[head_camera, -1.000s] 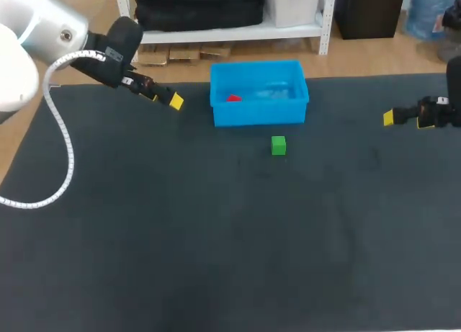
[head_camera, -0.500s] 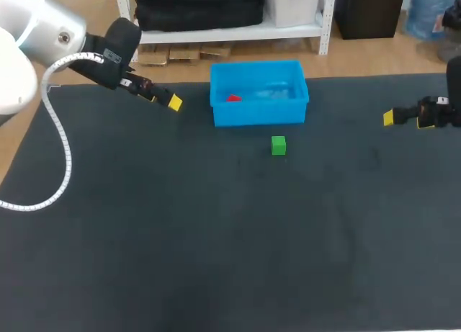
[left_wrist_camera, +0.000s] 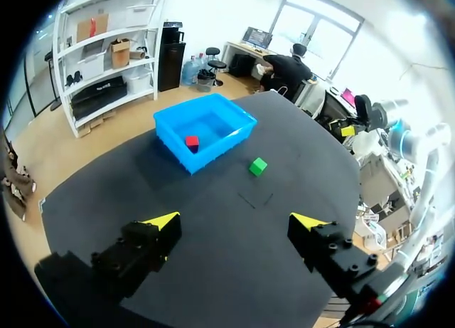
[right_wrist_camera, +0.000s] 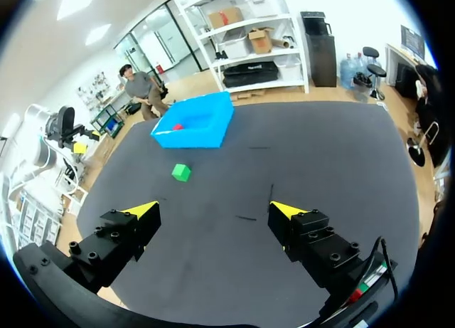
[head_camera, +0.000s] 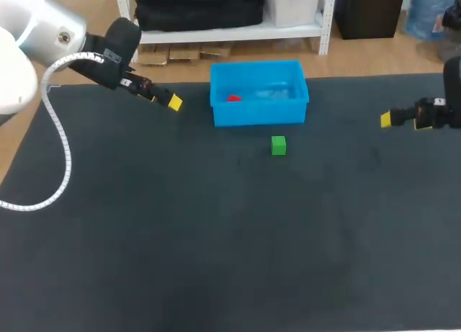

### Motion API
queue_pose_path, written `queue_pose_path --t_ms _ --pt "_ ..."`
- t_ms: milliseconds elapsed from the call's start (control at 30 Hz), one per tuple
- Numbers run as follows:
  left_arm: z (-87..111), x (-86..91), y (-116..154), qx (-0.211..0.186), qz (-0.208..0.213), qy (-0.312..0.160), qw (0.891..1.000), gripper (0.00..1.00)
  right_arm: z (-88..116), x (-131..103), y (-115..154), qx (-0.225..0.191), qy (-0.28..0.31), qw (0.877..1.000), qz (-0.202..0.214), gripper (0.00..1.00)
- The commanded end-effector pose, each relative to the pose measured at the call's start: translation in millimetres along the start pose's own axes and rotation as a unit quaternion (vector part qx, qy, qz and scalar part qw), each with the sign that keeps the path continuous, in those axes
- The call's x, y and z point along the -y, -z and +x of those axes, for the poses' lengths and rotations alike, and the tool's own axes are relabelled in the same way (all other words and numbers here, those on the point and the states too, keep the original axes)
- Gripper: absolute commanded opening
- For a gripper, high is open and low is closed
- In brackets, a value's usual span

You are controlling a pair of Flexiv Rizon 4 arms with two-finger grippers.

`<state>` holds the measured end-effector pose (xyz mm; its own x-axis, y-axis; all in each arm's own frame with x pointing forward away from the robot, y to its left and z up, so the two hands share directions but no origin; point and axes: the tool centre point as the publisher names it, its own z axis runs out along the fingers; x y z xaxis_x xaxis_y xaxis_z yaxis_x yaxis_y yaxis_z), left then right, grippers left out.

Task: Use the left arm to pick the red cube and place it into the blue plastic box first, then use the right arm to grasp the green cube and put it into the same blue plastic box after the first action is fully finished.

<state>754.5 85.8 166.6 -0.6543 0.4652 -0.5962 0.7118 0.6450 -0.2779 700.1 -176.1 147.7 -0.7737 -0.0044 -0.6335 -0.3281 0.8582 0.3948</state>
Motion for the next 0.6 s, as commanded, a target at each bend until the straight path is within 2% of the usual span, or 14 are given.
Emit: queue_pose_path --t_ms 33,267,600 --pt "1.5 -0.2 0 0.003 0.001 -0.001 1.000 1.00 -4 -16 -11 -0.003 -0.005 0.999 0.041 1.00" --pt "1.5 -0.2 0 0.003 0.001 -0.001 1.000 1.00 -9 -38 -18 -0.012 -0.005 0.998 0.068 1.00" --pt "1.5 -0.2 0 0.003 0.001 -0.001 1.000 1.00 -11 -53 -26 -0.040 -0.014 0.995 0.094 1.00"
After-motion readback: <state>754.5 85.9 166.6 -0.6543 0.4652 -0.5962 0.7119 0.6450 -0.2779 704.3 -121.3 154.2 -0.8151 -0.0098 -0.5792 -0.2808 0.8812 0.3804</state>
